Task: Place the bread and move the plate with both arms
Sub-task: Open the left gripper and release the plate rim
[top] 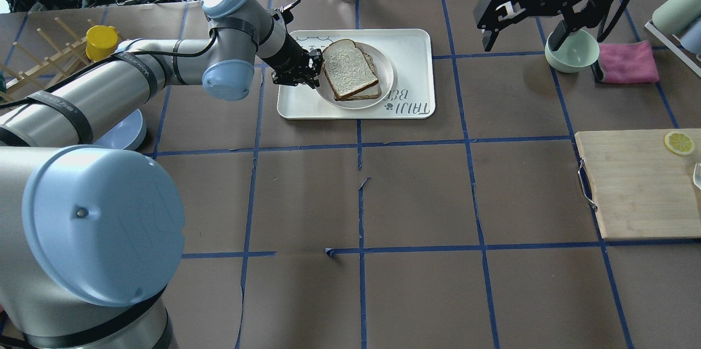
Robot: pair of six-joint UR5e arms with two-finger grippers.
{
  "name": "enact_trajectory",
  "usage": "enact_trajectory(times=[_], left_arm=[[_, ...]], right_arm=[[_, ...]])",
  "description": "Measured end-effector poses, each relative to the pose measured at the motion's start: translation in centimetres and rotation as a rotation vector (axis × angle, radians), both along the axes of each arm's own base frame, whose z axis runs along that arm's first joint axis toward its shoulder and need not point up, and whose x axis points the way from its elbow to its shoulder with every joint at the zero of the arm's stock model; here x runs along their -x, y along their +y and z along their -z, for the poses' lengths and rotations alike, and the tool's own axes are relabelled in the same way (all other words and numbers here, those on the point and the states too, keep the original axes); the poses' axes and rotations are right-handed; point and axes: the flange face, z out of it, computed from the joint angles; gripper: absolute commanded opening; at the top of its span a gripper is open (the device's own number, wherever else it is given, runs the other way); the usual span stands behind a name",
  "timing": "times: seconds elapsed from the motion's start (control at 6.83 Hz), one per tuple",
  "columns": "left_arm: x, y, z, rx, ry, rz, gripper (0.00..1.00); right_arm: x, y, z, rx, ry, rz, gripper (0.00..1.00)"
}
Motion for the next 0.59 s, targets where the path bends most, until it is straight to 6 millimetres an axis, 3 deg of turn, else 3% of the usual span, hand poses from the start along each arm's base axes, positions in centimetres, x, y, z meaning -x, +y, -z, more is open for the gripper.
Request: enact_trajectory(times=[0.29,0.59], left_arm=[[-0.3,0.6,-2.5,0.000,-0.004,-0.003,1.00],[-0.7,3.7,-9.2,-0.059,-0.028,-0.002,1.00]], right_arm=[[-0.1,0.0,0.0,-0.002,-0.011,0.001,1.00],[-0.1,0.0,0.1,-0.003,-0.013,0.001,1.00]])
